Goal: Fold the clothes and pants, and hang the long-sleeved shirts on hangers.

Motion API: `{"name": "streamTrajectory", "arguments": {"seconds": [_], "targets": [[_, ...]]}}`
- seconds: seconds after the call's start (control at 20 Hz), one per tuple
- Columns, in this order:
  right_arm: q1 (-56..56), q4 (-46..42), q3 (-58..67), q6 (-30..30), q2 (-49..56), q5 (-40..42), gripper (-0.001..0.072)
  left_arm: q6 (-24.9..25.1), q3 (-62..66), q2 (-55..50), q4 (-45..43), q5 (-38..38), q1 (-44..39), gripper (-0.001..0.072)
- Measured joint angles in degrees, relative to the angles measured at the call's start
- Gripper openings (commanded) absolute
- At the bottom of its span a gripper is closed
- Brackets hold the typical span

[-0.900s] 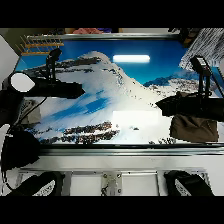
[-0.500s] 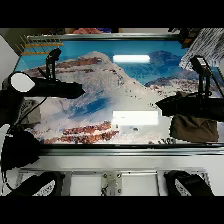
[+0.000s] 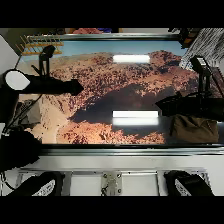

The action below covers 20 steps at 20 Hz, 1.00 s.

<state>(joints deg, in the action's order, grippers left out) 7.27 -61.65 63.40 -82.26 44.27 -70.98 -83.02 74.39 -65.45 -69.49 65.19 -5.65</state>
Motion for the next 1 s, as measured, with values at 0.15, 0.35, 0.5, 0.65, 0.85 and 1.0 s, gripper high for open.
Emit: {"name": "streamTrajectory", "arguments": {"seconds": [0.15, 0.35, 0.5, 0.65, 0.85, 1.0], "targets": [[0.0, 0.0, 0.0, 0.0, 0.0, 0.0, 0.0026, -1.9, 1.7, 0.0, -13.4, 1.8, 6.8, 0.0700], [0.0, 0.0, 0.0, 0.0, 0.0, 0.0, 0.0025, -6.1, -2.2, -1.3, -24.1, 0.5, 18.0, 0.0700], [0.0, 0.0, 0.0, 0.0, 0.0, 0.0, 0.0026, -7.5, -7.7, -4.8, -27.1, -2.7, 24.0, 0.0701], [0.0, 0.0, 0.0, 0.0, 0.0, 0.0, 0.0026, -8.0, -12.3, -9.9, -28.4, -6.3, 26.5, 0.0701], [0.0, 0.0, 0.0, 0.0, 0.0, 0.0, 0.0026, -9.1, -14.8, -16.4, -29.1, -10.6, 26.3, 0.0652], [0.0, 0.0, 0.0, 0.0, 0.0, 0.0, 0.0026, -12.0, -15.3, -18.6, -29.4, -12.9, 25.9, 0.0011]]}}
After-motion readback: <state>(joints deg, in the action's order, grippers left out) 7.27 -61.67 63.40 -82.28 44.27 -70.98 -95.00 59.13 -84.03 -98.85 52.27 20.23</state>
